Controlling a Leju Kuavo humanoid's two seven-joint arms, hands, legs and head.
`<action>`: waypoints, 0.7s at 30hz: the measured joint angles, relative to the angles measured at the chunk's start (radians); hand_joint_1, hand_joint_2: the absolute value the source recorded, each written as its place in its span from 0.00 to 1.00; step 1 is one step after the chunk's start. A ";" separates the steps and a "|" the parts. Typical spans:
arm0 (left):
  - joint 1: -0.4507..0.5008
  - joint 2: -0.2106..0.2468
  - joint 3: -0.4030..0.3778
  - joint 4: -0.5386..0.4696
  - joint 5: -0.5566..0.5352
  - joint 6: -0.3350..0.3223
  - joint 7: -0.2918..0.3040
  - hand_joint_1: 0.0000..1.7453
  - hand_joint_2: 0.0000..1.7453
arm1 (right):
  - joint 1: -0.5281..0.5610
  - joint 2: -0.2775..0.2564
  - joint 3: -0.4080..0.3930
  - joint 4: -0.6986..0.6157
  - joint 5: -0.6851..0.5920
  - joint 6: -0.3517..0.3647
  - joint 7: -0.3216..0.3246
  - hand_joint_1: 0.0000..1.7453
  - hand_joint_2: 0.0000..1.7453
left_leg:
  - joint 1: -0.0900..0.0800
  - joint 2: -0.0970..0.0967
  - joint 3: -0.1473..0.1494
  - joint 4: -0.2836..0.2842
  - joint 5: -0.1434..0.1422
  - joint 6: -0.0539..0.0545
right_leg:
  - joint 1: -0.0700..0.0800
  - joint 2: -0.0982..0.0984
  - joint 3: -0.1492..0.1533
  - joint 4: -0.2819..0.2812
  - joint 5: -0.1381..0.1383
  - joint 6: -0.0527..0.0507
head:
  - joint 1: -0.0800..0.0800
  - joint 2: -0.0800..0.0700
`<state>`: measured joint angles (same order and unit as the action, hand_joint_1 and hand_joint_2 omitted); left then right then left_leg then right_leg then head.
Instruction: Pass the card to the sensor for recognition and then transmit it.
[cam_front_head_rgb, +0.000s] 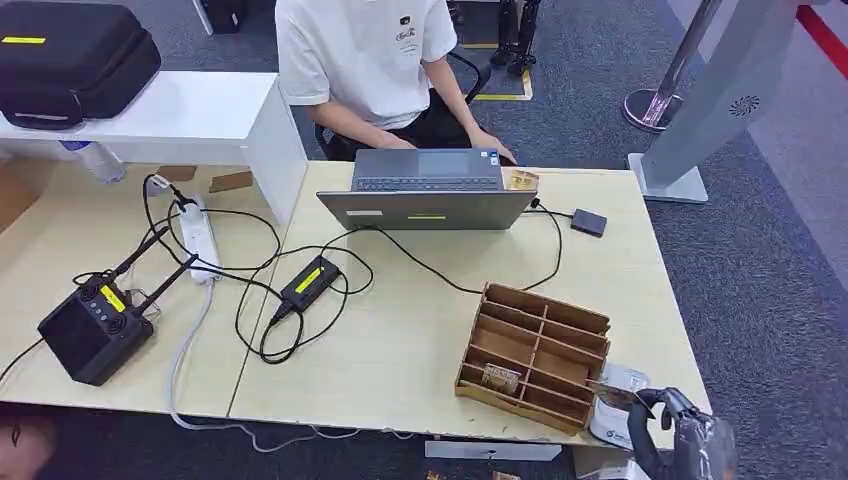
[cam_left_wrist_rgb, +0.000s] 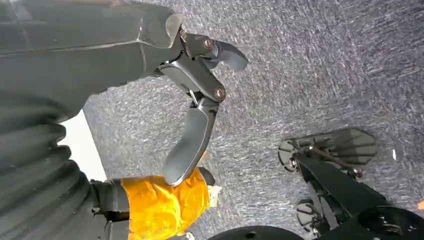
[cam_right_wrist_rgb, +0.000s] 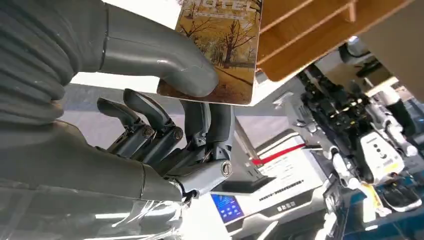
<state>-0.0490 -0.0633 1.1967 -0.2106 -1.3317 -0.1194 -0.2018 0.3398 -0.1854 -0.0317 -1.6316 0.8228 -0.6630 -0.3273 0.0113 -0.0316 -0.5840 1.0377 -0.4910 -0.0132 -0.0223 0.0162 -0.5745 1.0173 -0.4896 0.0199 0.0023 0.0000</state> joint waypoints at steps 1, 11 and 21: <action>0.000 0.000 0.000 0.000 -0.002 0.000 0.001 0.00 1.00 | 0.000 0.002 0.000 0.008 0.004 -0.006 0.002 1.00 1.00 | 0.000 0.000 0.000 0.000 0.000 0.000 | 0.000 0.000 0.000 0.000 0.000 0.000 | 0.000 0.000; 0.000 0.000 0.000 0.000 -0.004 0.000 0.001 0.00 1.00 | -0.002 0.004 0.000 0.044 0.007 -0.024 0.002 1.00 1.00 | 0.000 0.001 0.001 0.000 0.000 0.000 | 0.000 0.000 0.000 0.000 0.000 0.000 | 0.000 0.000; 0.000 0.000 0.003 0.000 -0.010 0.001 0.009 0.00 1.00 | -0.004 0.030 -0.052 0.072 0.003 0.010 -0.035 1.00 1.00 | 0.000 0.001 0.001 0.000 0.000 0.000 | 0.000 0.001 0.001 0.000 0.000 0.000 | 0.000 0.000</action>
<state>-0.0490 -0.0633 1.1994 -0.2110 -1.3420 -0.1186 -0.1926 0.3355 -0.1556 -0.0839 -1.5595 0.8259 -0.6531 -0.3620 0.0113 -0.0304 -0.5826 1.0377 -0.4910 -0.0132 -0.0223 0.0170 -0.5736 1.0173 -0.4894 0.0199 0.0023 0.0000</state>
